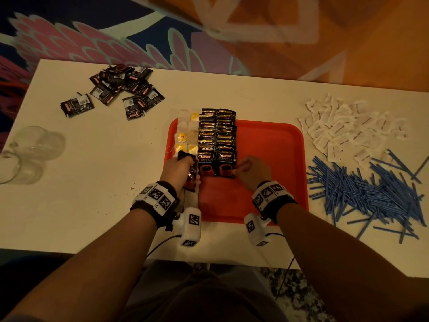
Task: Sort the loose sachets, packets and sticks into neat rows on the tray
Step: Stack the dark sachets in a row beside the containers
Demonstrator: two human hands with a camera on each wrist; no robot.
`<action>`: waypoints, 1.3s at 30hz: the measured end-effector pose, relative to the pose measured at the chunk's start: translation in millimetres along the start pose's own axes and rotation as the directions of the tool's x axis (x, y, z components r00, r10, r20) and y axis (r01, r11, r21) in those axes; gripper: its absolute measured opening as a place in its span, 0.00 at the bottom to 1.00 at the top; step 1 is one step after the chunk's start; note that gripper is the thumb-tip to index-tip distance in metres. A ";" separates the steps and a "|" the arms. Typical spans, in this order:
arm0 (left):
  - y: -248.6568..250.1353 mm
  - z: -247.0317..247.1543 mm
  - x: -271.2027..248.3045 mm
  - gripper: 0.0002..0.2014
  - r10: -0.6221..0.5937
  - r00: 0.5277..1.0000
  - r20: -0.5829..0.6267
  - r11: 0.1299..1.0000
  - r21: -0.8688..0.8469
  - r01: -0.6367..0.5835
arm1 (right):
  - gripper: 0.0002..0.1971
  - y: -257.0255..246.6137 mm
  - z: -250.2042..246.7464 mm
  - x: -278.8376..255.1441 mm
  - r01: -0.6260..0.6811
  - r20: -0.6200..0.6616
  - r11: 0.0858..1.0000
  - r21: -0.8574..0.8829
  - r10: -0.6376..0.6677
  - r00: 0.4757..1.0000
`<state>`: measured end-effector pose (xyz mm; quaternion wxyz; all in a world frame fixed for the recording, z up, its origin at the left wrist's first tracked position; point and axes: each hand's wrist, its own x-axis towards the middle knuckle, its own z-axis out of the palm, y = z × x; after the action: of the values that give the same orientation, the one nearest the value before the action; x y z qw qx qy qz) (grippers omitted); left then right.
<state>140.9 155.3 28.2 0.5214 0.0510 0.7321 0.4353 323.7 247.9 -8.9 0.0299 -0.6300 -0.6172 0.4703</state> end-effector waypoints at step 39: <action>0.1 -39.1 -8.1 0.08 0.030 0.999 -0.044 0.977 -0.212 -0.039 | 0.09 -25.3 44.9 -37.9 0.172 0.161 0.978 -0.120 -0.152 0.975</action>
<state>112.9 128.2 37.1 0.5012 -0.0014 0.6910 0.5209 284.2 199.0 2.8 -0.0206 -0.5408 -0.6970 0.4705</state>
